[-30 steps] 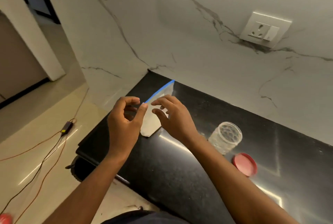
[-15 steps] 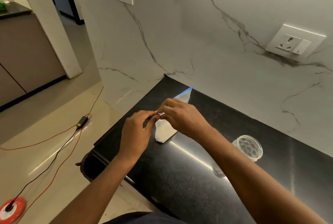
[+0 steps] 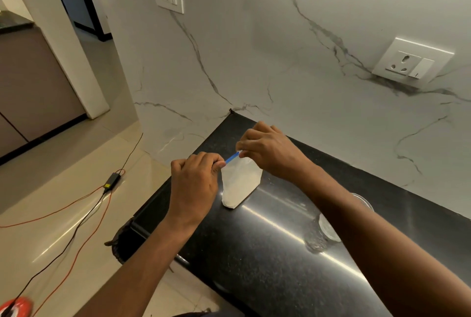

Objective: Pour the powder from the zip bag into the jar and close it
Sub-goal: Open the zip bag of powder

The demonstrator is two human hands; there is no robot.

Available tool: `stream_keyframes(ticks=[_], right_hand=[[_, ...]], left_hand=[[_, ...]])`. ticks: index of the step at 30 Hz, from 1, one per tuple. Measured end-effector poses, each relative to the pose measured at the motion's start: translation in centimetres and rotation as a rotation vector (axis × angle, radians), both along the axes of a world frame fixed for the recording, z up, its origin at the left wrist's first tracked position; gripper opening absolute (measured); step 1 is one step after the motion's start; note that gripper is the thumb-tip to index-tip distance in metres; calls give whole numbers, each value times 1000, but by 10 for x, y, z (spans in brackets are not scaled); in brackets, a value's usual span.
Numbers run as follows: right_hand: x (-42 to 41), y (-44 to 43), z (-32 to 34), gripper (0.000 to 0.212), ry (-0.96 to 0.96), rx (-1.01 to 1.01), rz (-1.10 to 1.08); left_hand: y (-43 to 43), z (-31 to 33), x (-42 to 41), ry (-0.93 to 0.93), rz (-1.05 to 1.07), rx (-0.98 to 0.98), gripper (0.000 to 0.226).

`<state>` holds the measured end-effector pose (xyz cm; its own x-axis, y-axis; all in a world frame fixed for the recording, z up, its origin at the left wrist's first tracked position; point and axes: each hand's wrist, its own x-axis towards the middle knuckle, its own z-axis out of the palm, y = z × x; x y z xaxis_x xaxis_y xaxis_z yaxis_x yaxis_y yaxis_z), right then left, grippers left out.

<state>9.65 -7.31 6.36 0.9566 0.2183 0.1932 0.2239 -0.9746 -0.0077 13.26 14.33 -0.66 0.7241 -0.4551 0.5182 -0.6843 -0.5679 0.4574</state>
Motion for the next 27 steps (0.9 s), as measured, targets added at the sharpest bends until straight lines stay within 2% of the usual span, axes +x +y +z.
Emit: stream_keyframes(ticks=[3, 13, 19, 22, 24, 27], right_hand=[[4, -16, 3, 35, 31, 4, -37], [16, -64, 15, 33, 83, 2, -195], [15, -69, 15, 34, 101, 65, -270], [5, -64, 16, 35, 48, 247, -351], [-4, -52, 12, 34, -76, 476, -419], [-13, -21, 1, 13, -222, 895, -581]], left_hand=[[0, 1, 1, -23, -16, 6, 50], [0, -4, 9, -33, -54, -7, 45], [1, 0, 10, 36, -93, -84, 29], [-2, 13, 15, 199, -148, -226, 33], [-10, 24, 25, 307, -165, -294, 35], [-31, 35, 51, 450, -187, -217, 22]])
